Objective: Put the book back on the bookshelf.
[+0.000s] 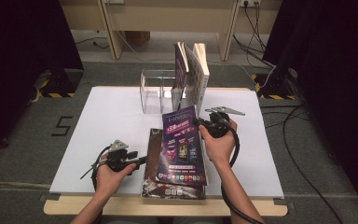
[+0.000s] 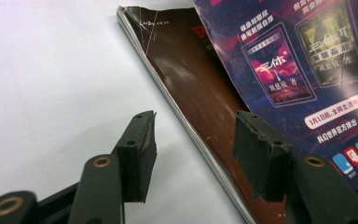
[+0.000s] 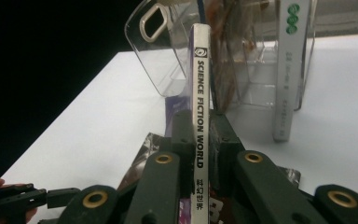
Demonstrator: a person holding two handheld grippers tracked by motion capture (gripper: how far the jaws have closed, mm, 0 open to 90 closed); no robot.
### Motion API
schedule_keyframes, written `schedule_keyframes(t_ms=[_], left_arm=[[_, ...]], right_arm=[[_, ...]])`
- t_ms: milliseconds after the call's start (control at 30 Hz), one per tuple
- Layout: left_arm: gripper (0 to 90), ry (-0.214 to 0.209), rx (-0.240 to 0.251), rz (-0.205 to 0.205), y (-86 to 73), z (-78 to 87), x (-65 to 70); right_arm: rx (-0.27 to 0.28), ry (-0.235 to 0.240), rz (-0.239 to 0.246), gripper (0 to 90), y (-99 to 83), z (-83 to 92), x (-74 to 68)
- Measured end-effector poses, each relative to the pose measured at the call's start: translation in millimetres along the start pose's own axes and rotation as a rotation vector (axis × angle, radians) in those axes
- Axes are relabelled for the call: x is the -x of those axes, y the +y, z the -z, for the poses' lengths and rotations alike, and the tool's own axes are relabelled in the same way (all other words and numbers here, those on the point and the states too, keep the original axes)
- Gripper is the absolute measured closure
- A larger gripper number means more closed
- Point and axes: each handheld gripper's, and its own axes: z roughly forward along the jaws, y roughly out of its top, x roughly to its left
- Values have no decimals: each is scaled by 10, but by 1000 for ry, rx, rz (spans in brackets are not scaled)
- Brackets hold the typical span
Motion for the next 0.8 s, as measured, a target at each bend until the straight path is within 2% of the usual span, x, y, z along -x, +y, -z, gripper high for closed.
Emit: schedule_keyframes(t_ms=[200,400,600,800], left_arm=[[481,1,8,2,10,17,-10],[480,2,15,4,21,37,-18],[481,3,19,7,25,50,-26],[480,9,24,12,27,66,-33]], right_arm=[[42,5,16,833,70,23,-108],[96,-8,54,832,158,33,-218],[122,-18,73,832,202,15,-272],[142,-22,73,833,252,1,-325]])
